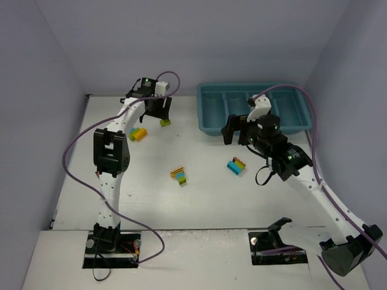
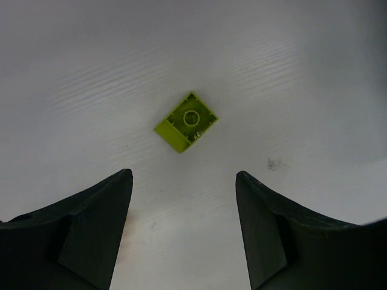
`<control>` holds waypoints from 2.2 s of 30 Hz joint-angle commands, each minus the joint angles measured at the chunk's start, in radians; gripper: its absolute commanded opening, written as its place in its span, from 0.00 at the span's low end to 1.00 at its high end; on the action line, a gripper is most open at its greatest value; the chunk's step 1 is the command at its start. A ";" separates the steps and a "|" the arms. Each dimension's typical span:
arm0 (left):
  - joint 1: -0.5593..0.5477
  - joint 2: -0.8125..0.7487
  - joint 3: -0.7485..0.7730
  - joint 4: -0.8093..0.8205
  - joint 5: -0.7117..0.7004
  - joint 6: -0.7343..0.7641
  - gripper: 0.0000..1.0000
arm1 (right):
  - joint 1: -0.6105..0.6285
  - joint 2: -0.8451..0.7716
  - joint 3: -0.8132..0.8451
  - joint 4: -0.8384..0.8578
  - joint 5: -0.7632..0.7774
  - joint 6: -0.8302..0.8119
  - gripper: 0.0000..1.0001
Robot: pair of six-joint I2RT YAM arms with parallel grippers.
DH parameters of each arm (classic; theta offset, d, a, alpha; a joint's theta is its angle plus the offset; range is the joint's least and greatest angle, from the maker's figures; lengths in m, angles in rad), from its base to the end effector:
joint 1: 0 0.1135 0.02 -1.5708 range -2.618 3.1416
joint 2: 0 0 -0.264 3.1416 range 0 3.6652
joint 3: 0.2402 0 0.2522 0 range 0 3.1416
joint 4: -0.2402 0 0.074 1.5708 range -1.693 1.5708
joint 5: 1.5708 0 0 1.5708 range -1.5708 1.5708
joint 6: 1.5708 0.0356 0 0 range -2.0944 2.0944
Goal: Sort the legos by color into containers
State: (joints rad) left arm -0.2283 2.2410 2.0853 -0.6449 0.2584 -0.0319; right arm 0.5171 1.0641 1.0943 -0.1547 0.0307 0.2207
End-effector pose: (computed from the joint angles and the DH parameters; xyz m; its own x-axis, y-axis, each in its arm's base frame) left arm 0.4955 -0.1245 0.2639 -0.7113 0.1336 -0.6901 0.3696 0.9062 -0.2055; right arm 0.2123 0.1195 0.3981 -0.2077 0.1336 -0.9690 -0.4327 0.8759 0.2135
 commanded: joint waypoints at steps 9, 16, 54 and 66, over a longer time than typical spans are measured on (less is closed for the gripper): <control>-0.006 0.178 0.165 0.091 0.062 0.118 0.63 | 0.003 0.007 0.012 0.046 -0.074 0.072 1.00; -0.008 0.224 0.170 0.151 0.068 0.115 0.44 | 0.003 -0.010 0.004 0.038 -0.066 0.085 1.00; -0.350 0.114 0.317 0.401 -0.286 -0.315 0.45 | 0.004 -0.259 -0.073 -0.071 0.040 0.120 0.99; -0.327 -0.171 0.089 0.370 -0.255 -0.260 0.63 | 0.003 -0.271 -0.076 -0.089 -0.011 0.100 1.00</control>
State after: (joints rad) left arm -0.5777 2.2868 2.2017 -0.3000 0.0246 -0.3241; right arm 0.5179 0.7818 1.0058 -0.2832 0.0399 0.3340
